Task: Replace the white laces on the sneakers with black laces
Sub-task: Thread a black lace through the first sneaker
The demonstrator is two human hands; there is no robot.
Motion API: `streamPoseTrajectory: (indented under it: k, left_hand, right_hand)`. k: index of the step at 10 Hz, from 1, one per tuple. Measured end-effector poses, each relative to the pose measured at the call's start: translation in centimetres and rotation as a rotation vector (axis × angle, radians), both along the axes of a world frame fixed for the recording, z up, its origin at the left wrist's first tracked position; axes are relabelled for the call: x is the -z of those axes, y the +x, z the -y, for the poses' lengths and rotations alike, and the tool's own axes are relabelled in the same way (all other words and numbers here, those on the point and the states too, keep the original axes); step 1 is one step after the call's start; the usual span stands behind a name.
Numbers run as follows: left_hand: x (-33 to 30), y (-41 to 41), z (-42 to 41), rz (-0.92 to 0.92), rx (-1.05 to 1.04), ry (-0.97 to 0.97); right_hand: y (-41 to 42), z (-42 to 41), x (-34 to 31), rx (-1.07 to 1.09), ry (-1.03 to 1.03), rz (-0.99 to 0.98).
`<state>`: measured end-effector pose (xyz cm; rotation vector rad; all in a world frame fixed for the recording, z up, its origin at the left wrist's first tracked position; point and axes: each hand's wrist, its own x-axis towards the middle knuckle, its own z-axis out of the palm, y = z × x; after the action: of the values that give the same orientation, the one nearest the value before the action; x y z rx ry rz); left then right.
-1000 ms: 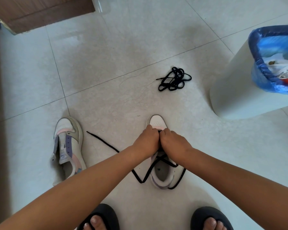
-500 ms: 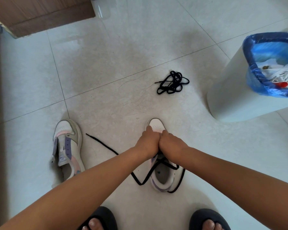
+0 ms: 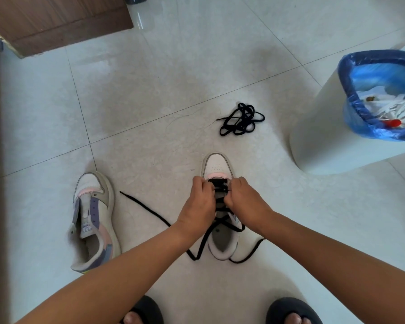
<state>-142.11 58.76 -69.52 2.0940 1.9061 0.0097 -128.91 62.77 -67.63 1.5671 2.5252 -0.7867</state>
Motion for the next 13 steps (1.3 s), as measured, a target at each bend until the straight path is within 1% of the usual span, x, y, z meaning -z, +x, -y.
streamPoseTrajectory:
  k: [1,2,3,4,5,6,7,8,9,10,11,12,13]
  left_hand:
    - [1.1,-0.1,-0.2,0.067,-0.001,-0.105]
    - [1.5,-0.1,0.4,0.158,-0.054,-0.098]
    - [1.5,0.1,-0.4,0.225,-0.132,-0.072]
    - [1.3,0.1,-0.8,0.271,-0.194,-0.079]
    - [1.4,-0.4,-0.5,0.423,-0.318,-0.112]
    - [1.4,-0.5,-0.3,0.550,-0.409,-0.117]
    - [0.6,-1.2,0.1,0.625,-0.465,-0.110]
    - [0.3,-1.7,0.3,0.610,-0.339,-0.075]
    - [0.0,-1.5,0.5,0.473,-0.088,-0.171]
    - [-0.1,-0.8,-0.4,0.335,-0.018,-0.250]
    - [-0.7,0.3,-2.0,0.187,-0.004,-0.295]
    - [-1.1,0.6,-2.4,0.207,-0.045,-0.335]
    - [-1.3,0.7,-2.0,0.272,-0.086,-0.355]
  right_hand:
    - [-0.2,0.3,0.8,0.026,-0.091,0.005]
    - [-0.3,0.1,1.0,0.014,-0.165,0.018]
    - [-0.2,-0.5,1.2,-0.047,-0.179,0.031]
    - [-0.1,-0.7,1.4,-0.047,-0.186,0.023]
    - [0.2,-0.4,1.4,0.047,-0.226,-0.072]
    - [0.7,-0.2,1.4,0.121,-0.233,-0.127]
    - [1.5,0.2,0.9,0.253,-0.292,-0.260]
    - [1.5,0.5,0.3,0.221,-0.295,-0.270]
    - [0.4,1.0,-0.4,0.097,-0.288,-0.164]
    - [-0.8,0.6,-0.7,0.028,-0.289,-0.025]
    - [-2.4,-0.1,-1.1,-0.065,-0.288,0.187]
    - [-3.0,-0.3,-1.4,-0.078,-0.324,0.266]
    - [-3.6,-1.0,-2.7,-0.124,-0.395,0.341]
